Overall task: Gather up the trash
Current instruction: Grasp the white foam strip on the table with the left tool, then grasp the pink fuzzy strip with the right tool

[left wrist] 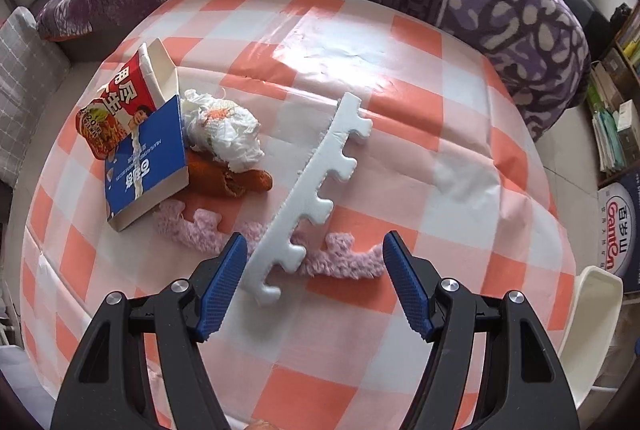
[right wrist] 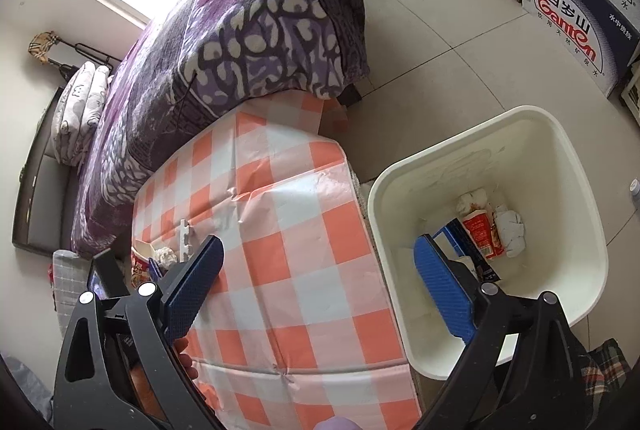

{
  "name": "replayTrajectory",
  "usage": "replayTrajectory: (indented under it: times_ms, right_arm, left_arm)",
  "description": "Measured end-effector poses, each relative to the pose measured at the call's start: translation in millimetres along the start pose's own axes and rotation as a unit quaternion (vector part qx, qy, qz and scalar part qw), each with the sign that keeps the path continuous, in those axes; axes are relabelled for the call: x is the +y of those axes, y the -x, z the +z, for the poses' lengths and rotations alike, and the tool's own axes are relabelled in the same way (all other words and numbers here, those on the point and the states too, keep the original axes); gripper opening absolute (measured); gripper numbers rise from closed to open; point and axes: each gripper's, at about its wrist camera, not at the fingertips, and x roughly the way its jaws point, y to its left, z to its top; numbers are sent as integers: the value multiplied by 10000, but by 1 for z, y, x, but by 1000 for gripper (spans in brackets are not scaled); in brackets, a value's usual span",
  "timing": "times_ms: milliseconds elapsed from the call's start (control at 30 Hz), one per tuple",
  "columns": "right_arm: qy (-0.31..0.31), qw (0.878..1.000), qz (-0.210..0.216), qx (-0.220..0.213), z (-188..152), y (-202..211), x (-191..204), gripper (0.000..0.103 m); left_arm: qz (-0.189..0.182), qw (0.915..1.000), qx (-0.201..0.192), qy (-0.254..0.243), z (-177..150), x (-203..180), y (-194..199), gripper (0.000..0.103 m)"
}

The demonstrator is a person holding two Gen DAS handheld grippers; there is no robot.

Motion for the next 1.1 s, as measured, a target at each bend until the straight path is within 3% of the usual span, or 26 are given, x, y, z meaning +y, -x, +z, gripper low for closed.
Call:
replayTrajectory:
  times_ms: [167, 233, 367, 400, 600, 800, 867, 967, 1033, 1100]
  right_arm:
    - [32, 10000, 50, 60, -3, -4, 7, 92]
    - [64, 9999, 57, 77, -3, -3, 8, 92]
    - [56, 10000, 37, 58, -3, -2, 8, 92]
    - [64, 9999, 39, 67, -3, -2, 8, 92]
    - [292, 9993, 54, 208, -9, -6, 16, 92]
    - [876, 9951, -316, 331, -34, -30, 40, 92]
    - [1293, 9893, -617, 270, -50, -43, 53, 92]
    - [2070, 9742, -863, 252, -77, -61, 74, 92]
    - [2660, 9596, -875, 283, -94, -73, 89, 92]
    - [3168, 9443, -863, 237, -106, -81, 106, 92]
  left_arm:
    - [89, 9998, 124, 97, 12, -4, -18, 68]
    - [99, 9996, 182, 212, 14, -2, -24, 62]
    - [168, 9993, 142, 308, 4, 6, -16, 30]
    - [109, 9992, 208, 332, 1, 8, -14, 26]
    - [-371, 9968, 6, 711, -36, 30, 34, 24]
    - [-758, 9898, -337, 1162, -79, 62, 99, 24]
    - [-726, 9905, -421, 1090, -92, 70, 109, 24]
    - [-288, 9924, -440, 1111, -102, 83, 111, 24]
    - [-606, 9892, -537, 1222, -100, 95, 120, 24]
    - [-616, 9872, -766, 1253, -95, 106, 137, 24]
